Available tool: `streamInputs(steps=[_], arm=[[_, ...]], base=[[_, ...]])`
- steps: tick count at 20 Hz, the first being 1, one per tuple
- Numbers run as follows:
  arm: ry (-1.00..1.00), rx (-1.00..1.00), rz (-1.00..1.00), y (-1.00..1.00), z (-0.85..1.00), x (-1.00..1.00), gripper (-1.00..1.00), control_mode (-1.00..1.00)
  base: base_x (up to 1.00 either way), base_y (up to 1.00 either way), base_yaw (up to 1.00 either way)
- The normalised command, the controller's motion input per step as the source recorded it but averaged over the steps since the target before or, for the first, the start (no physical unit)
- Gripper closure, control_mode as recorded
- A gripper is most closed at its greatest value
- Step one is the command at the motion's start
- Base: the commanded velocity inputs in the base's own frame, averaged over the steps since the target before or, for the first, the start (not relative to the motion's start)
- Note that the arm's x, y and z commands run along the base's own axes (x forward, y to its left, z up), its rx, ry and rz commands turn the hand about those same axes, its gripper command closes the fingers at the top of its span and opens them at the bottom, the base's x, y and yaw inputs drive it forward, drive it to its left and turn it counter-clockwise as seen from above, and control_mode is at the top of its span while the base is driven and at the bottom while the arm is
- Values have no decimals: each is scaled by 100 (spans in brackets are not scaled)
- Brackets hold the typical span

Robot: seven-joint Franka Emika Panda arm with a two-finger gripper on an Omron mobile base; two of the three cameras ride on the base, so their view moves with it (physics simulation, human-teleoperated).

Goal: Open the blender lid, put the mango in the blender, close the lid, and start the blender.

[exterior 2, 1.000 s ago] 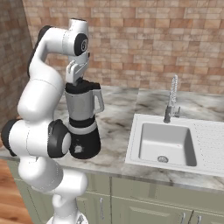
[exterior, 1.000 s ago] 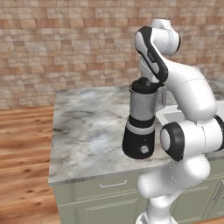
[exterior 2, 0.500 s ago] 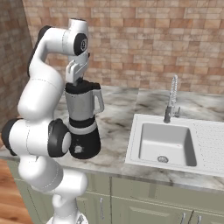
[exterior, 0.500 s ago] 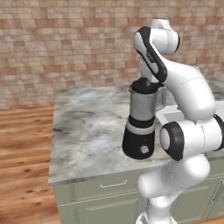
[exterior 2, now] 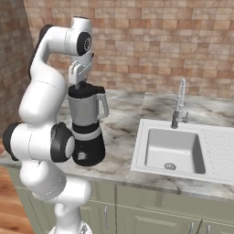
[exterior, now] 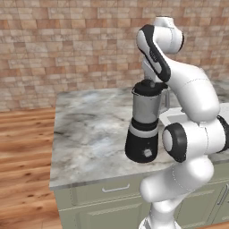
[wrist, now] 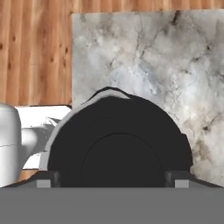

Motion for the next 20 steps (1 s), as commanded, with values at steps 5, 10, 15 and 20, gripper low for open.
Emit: streamInputs(steps=[5,10,15,20], arm=[[-4,0,0,-1,49,0,-100,-100],[-15,0,0,-2,42,-36,-100,-100],[-16,16,-3,-38,-23,-100,-100,-100],[-8,29,-4,-53,-80,-100,-100,-100]], base=[[0,0,0],[0,0,0],[0,0,0],[0,0,0]])
